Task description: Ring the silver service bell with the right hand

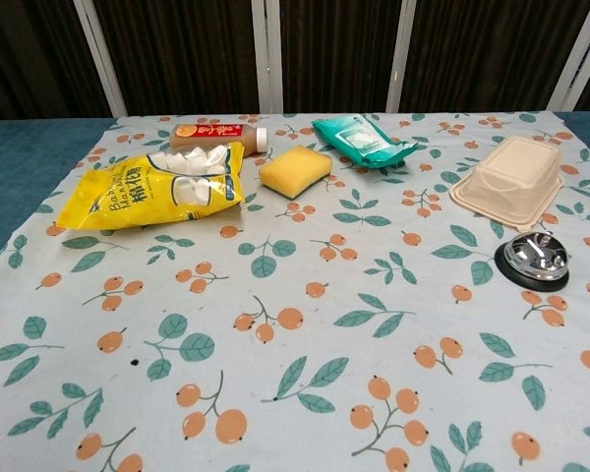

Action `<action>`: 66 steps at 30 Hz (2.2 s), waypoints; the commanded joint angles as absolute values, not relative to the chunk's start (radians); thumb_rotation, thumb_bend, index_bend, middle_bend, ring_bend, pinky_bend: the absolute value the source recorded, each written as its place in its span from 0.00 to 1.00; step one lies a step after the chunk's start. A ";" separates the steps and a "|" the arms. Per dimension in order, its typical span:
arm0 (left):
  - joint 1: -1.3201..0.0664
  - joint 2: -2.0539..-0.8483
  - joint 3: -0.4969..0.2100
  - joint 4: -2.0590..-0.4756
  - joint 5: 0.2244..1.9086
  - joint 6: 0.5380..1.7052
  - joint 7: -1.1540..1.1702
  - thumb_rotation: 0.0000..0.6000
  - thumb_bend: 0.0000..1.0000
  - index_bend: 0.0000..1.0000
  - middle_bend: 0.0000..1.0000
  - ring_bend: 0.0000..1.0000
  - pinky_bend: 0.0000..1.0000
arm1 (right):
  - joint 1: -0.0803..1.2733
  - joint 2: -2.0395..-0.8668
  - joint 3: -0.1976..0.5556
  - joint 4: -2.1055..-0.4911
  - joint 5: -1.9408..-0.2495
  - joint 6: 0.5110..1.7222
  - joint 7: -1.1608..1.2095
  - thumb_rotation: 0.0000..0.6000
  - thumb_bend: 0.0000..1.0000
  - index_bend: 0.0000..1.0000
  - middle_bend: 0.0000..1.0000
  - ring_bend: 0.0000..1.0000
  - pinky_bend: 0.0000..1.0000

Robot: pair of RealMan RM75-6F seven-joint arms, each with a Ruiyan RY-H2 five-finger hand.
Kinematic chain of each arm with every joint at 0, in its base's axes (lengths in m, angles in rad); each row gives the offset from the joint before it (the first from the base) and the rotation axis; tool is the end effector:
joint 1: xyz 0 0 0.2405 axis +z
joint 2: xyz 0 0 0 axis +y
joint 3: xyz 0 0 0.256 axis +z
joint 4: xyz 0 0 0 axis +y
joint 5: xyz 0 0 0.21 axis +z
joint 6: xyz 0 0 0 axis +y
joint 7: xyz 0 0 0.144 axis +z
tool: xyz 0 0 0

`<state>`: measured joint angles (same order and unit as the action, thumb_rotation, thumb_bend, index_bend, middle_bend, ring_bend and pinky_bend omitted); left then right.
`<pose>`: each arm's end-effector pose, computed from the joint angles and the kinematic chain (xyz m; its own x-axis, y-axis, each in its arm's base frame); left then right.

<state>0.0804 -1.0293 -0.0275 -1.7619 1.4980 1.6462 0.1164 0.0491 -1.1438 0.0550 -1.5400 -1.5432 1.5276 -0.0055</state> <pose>-0.3065 0.1244 0.1924 0.4588 -0.0569 0.8867 0.8820 0.1502 -0.4467 -0.3207 -0.1714 0.1618 0.4447 0.0335 0.8951 -0.8953 -0.0146 0.4453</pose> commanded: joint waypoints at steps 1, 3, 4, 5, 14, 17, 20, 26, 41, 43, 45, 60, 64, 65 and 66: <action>0.081 -1.029 -0.027 -1.762 1.499 1.647 0.115 1.00 0.47 0.04 0.00 0.00 0.07 | 0.051 -1.146 0.055 -1.539 -1.543 1.525 -0.008 1.00 0.98 0.10 0.00 0.00 0.00; 0.083 -1.028 -0.026 -1.762 1.502 1.650 0.114 1.00 0.47 0.04 0.00 0.00 0.07 | 0.053 -1.147 0.055 -1.539 -1.545 1.523 -0.009 1.00 0.98 0.10 0.00 0.00 0.00; 0.084 -1.028 -0.025 -1.762 1.504 1.653 0.114 1.00 0.47 0.04 0.00 0.00 0.07 | 0.054 -1.148 0.054 -1.538 -1.546 1.522 -0.009 1.00 0.98 0.10 0.00 0.00 0.00; 0.087 -1.028 -0.024 -1.763 1.507 1.656 0.115 1.00 0.47 0.04 0.00 0.00 0.07 | 0.054 -1.148 0.054 -1.538 -1.546 1.520 -0.010 1.00 0.98 0.10 0.00 0.00 0.00; 0.095 -1.027 -0.022 -1.762 1.512 1.670 0.110 1.00 0.47 0.04 0.00 0.00 0.07 | 0.055 -1.147 0.052 -1.539 -1.551 1.521 0.003 1.00 0.98 0.10 0.00 0.00 0.00; 0.091 -1.028 -0.022 -1.765 1.508 1.657 0.116 1.00 0.47 0.04 0.00 0.00 0.07 | 0.055 -1.146 0.049 -1.538 -1.554 1.520 0.006 1.00 0.98 0.10 0.00 0.00 0.00; 0.089 -1.031 -0.021 -1.767 1.520 1.662 0.122 1.00 0.47 0.04 0.00 0.00 0.07 | 0.056 -1.147 0.048 -1.536 -1.560 1.522 0.015 1.00 0.98 0.10 0.00 0.00 0.00; 0.090 -1.031 -0.017 -1.769 1.517 1.655 0.127 1.00 0.47 0.04 0.00 0.00 0.07 | 0.065 -1.155 0.034 -1.536 -1.592 1.516 0.013 1.00 0.98 0.10 0.00 0.00 0.00; 0.080 -1.033 -0.028 -1.771 1.493 1.633 0.129 1.00 0.47 0.04 0.00 0.00 0.07 | 0.204 -1.238 0.084 -1.560 -1.608 1.373 -0.024 1.00 0.98 0.10 0.00 0.00 0.00; 0.079 -1.033 -0.029 -1.770 1.490 1.630 0.130 1.00 0.47 0.04 0.00 0.00 0.07 | 0.228 -1.259 0.100 -1.555 -1.598 1.351 -0.029 1.00 0.98 0.10 0.00 0.00 0.00; 0.079 -1.032 -0.029 -1.770 1.488 1.630 0.129 1.00 0.47 0.04 0.00 0.00 0.07 | 0.263 -1.290 0.119 -1.546 -1.582 1.313 -0.041 1.00 0.98 0.11 0.00 0.00 0.00; 0.082 -1.027 -0.038 -1.768 1.463 1.631 0.123 1.00 0.47 0.04 0.00 0.00 0.07 | 0.409 -1.500 0.173 -1.370 -1.463 1.133 -0.062 1.00 0.98 0.12 0.00 0.00 0.00; 0.084 -1.027 -0.041 -1.767 1.456 1.634 0.127 1.00 0.47 0.04 0.00 0.00 0.07 | 0.434 -1.563 0.172 -1.278 -1.468 1.125 -0.024 1.00 0.98 0.12 0.00 0.00 0.00; 0.084 -1.028 -0.042 -1.767 1.454 1.634 0.129 1.00 0.47 0.04 0.00 0.00 0.07 | 0.440 -1.577 0.171 -1.257 -1.470 1.123 -0.011 1.00 0.98 0.12 0.00 0.00 0.00; 0.084 -1.028 -0.042 -1.768 1.453 1.635 0.130 1.00 0.47 0.04 0.00 0.00 0.07 | 0.442 -1.584 0.170 -1.248 -1.471 1.121 -0.004 1.00 0.98 0.12 0.00 0.00 0.00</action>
